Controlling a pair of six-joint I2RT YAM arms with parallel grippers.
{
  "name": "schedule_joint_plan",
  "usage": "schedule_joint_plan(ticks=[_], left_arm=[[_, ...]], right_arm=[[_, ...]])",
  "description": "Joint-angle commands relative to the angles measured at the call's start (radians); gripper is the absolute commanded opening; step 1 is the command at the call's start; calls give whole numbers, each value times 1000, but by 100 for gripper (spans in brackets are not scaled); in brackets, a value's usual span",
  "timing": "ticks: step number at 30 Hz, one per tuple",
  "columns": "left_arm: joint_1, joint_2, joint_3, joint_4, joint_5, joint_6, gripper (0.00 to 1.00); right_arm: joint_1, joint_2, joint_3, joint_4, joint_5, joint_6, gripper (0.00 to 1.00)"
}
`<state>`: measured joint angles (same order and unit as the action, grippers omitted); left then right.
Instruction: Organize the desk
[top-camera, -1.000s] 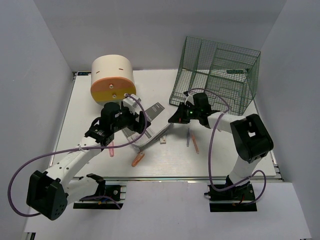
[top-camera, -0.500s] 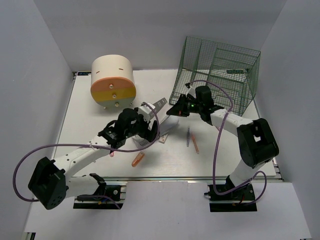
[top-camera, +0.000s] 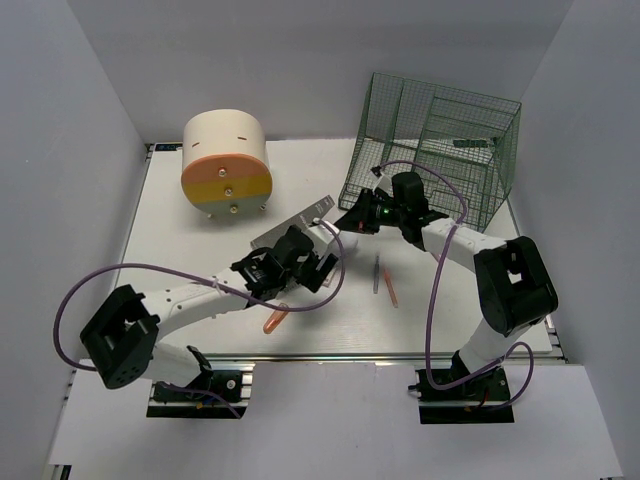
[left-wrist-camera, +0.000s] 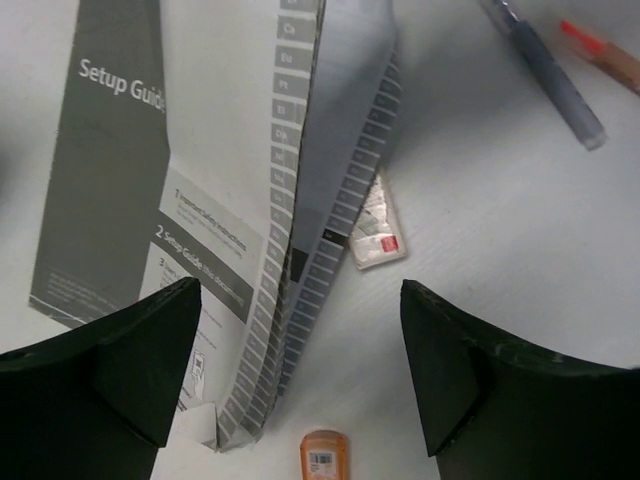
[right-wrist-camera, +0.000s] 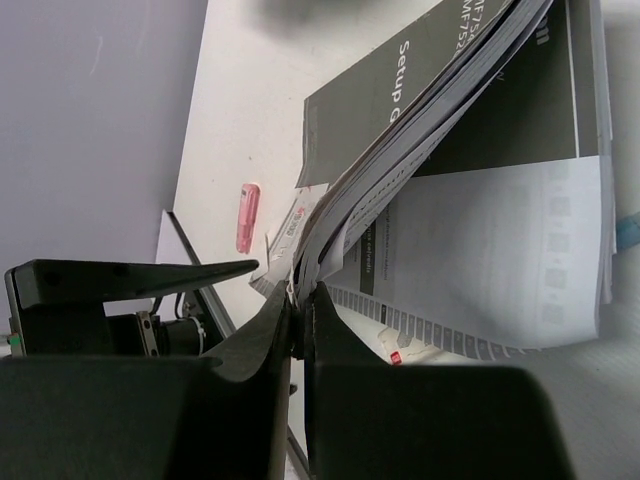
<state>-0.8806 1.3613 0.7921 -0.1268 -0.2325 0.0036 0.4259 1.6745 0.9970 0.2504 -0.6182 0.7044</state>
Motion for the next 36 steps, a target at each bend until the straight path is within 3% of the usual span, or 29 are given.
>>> schedule_joint_plan(ticks=[1, 5, 10, 13, 18, 21, 26, 28, 32, 36], left_arm=[[-24, 24, 65, 32, -134, 36, 87], [-35, 91, 104, 38, -214, 29, 77], [-44, 128, 98, 58, -260, 33, 72], [-44, 147, 90, 62, -266, 26, 59], [-44, 177, 84, 85, -297, 21, 57], [-44, 183, 85, 102, -330, 21, 32], [-44, 188, 111, 96, -366, 22, 7], [-44, 180, 125, 79, -364, 21, 0], [-34, 127, 105, 102, -366, 35, 0], [-24, 38, 73, 160, -361, 70, 0]], right_arm=[[-4, -61, 14, 90, -61, 23, 0], [-4, -79, 8, 84, -75, 27, 0], [-7, -108, 0, 72, -98, 27, 0], [-6, -117, 2, 67, -115, 27, 0], [-9, -119, 0, 61, -144, 30, 0], [-7, -121, -4, 56, -150, 27, 0], [-12, -118, -5, 49, -170, 14, 0], [-16, -119, 0, 46, -176, 6, 7], [-21, -125, 14, 18, -184, -29, 38], [-35, -159, 37, -52, -167, -117, 55]])
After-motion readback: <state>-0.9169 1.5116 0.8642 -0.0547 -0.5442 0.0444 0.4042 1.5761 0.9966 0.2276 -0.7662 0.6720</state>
